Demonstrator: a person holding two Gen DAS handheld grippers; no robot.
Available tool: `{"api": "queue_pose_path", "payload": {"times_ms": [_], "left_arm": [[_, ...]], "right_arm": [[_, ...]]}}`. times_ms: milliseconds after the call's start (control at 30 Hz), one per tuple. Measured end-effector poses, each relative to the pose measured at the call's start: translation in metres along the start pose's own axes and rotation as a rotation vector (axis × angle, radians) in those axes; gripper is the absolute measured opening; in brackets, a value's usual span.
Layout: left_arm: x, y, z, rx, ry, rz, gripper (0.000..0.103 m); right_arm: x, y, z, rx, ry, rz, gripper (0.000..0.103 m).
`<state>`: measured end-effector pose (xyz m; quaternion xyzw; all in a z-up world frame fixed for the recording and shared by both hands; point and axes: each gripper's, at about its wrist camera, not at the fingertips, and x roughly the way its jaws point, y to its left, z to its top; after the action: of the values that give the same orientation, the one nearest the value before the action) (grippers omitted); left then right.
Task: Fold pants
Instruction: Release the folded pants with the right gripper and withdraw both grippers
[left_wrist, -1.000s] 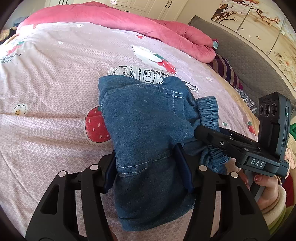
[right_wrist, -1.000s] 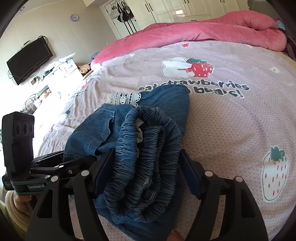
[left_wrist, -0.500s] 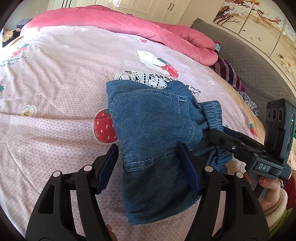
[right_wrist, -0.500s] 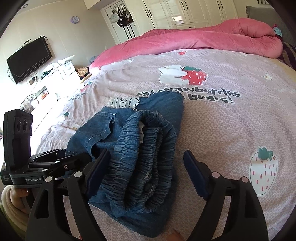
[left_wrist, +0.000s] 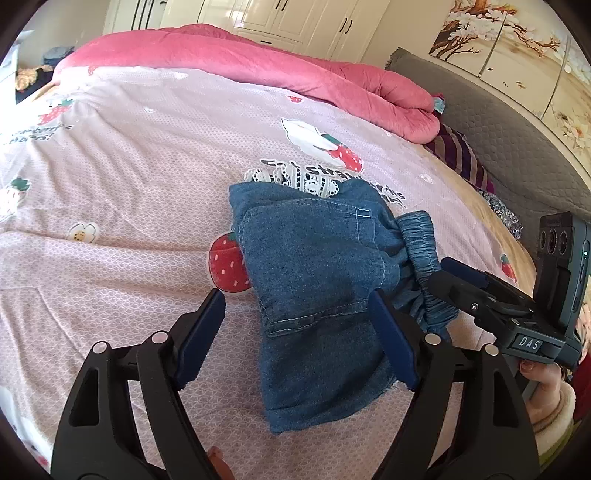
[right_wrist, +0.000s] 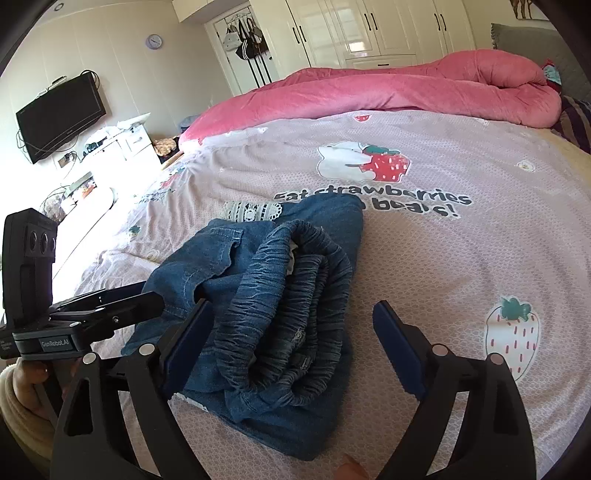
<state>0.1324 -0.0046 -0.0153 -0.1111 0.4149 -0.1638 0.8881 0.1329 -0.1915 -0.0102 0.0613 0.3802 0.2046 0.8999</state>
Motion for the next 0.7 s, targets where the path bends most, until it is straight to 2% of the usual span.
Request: {"api": "queue_pose_path", "payload": {"times_ms": [500,700], "left_arm": [[-0.029,-0.006,-0.003,-0.003,-0.068,0.029,0.093],[-0.051,-0.016,-0.009,0.018,-0.116,0.052,0.093]], "right_arm": [[-0.032,0.02,-0.003,-0.063,-0.088,-0.067,0.095],[-0.046,0.026,-0.006,-0.077,-0.105,-0.082,0.098]]}}
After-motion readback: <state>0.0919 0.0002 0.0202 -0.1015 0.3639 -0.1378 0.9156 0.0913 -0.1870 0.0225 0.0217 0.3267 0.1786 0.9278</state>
